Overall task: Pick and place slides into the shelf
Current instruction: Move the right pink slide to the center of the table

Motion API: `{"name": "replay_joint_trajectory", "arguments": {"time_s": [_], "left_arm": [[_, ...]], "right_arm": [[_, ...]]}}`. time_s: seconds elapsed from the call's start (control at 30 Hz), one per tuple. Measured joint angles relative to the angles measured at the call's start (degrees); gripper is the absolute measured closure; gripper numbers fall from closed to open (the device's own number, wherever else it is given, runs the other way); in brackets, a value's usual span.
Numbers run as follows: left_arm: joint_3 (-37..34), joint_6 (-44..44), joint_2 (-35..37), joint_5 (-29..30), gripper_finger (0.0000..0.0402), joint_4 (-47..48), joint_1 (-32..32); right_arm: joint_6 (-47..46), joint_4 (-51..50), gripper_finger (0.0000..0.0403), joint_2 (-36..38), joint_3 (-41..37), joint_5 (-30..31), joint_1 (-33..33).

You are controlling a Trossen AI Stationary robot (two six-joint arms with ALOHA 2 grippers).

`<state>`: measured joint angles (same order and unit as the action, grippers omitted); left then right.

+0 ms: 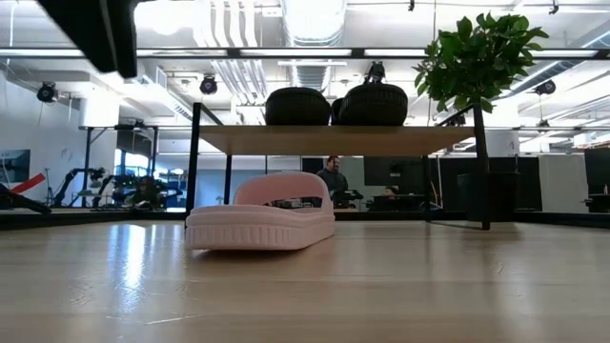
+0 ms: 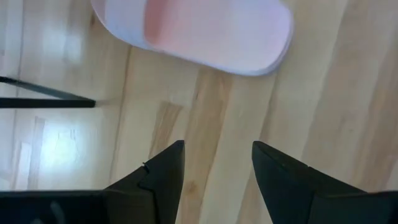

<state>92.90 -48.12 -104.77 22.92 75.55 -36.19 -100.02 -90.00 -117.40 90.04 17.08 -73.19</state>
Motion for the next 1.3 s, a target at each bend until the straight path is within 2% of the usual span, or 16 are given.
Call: {"name": "replay_joint_trajectory", "arguments": {"time_s": [0.2,0.53,0.77,1.0,1.2,1.3], "left_arm": [[-1.33,0.49,0.00,-0.02,0.0228,-0.01,-0.33],[-1.33,0.50,1.08,0.02,0.0228,0.05,-0.16],[-1.31,0.38,1.75,0.02,0.0228,0.07,0.24],[-1.33,-3.10,1.75,0.04,0.0228,0.02,0.36],[-1.36,-6.67,1.75,0.04,0.0228,0.05,0.38],[-1.61,-9.44,1.75,0.06,0.0228,0.50,0.38]], "right_arm": [[-5.55,-0.04,0.0149,-0.40,-3.64,-5.43,1.83],[-5.00,0.39,0.0151,2.21,-12.59,-5.51,4.77],[-2.32,12.53,0.0168,10.31,-25.18,-5.55,6.11],[-0.70,15.71,0.0236,15.98,-34.70,-5.25,6.62],[5.60,17.71,0.0329,18.70,-39.07,-3.92,8.24],[8.75,19.04,0.0380,19.52,-39.19,-0.54,9.88]]}}
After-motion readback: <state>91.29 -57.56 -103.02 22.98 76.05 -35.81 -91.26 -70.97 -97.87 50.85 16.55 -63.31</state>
